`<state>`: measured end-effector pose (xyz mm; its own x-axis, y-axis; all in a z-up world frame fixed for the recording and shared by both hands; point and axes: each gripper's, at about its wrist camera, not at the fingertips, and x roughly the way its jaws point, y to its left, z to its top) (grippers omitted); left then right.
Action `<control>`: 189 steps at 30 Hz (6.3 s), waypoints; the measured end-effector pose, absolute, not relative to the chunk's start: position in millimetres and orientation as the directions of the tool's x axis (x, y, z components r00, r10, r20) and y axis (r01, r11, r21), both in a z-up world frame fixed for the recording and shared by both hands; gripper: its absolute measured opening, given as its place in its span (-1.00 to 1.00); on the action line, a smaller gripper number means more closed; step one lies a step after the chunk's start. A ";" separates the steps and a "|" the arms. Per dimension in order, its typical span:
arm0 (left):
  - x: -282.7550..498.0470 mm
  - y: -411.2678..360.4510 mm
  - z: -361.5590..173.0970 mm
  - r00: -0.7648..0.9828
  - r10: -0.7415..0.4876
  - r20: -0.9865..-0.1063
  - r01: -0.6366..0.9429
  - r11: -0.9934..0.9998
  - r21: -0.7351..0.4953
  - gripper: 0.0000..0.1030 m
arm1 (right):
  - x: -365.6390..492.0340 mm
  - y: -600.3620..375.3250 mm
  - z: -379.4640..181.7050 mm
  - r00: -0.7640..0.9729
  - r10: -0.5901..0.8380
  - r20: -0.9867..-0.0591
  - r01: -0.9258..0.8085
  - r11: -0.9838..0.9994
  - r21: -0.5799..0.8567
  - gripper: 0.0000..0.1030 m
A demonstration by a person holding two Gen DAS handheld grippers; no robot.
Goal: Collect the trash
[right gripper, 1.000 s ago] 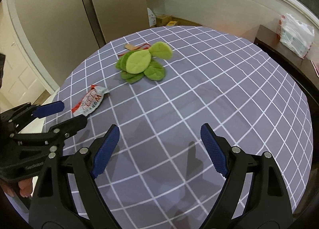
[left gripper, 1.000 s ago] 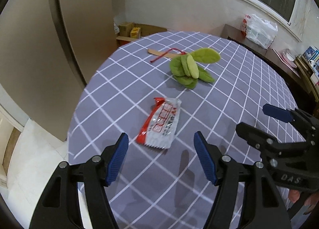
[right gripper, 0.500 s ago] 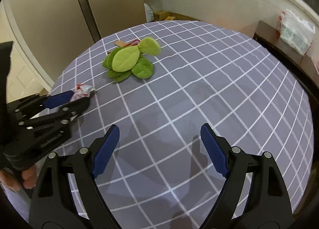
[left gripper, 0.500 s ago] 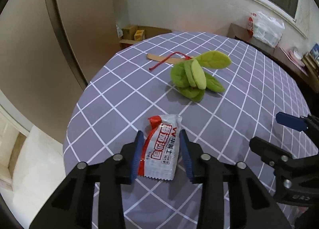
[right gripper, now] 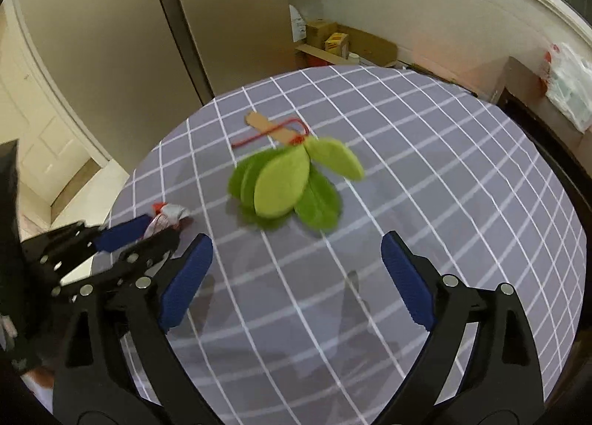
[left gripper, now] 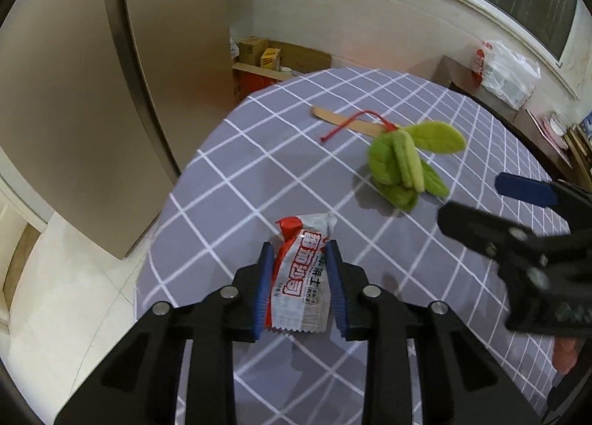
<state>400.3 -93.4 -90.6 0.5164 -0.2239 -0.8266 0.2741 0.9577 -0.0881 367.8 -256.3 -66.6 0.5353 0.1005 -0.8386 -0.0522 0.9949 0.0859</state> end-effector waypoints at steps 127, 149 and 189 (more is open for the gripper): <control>271.4 210.6 -136.4 0.476 0.045 -0.878 -0.261 0.961 -0.092 0.18 | 306.3 31.8 -121.7 0.338 0.378 -0.862 -0.531 0.833 0.157 0.37; 204.8 105.6 -89.9 0.597 -0.022 -0.802 -0.087 0.992 -0.092 0.25 | 206.4 -74.4 -70.8 0.614 0.242 -0.751 -0.328 0.944 0.037 0.47; 21.4 5.3 7.8 0.875 -0.013 -0.484 0.014 1.000 -0.001 0.56 | 5.0 -180.9 11.5 0.917 0.169 -0.362 -0.171 0.985 0.028 0.77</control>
